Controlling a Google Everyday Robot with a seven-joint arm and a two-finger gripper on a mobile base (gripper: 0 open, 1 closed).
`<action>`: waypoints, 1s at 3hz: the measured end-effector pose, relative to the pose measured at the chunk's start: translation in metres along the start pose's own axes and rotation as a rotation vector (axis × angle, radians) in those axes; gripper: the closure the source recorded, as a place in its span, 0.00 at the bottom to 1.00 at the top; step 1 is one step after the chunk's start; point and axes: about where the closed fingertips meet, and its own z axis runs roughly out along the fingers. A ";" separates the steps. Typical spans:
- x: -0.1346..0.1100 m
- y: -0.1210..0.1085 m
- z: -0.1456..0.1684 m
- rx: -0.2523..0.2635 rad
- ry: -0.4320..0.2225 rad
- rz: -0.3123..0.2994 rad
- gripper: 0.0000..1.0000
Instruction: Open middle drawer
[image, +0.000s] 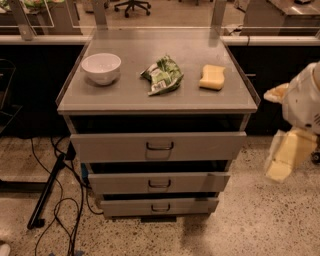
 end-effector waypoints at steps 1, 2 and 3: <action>0.007 0.015 0.025 -0.040 -0.020 0.011 0.00; 0.008 0.018 0.027 -0.048 -0.022 0.011 0.00; 0.008 0.024 0.032 -0.061 -0.031 0.011 0.00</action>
Offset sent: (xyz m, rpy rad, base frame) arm -0.0077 0.0026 -0.0253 0.0278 0.0307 0.0042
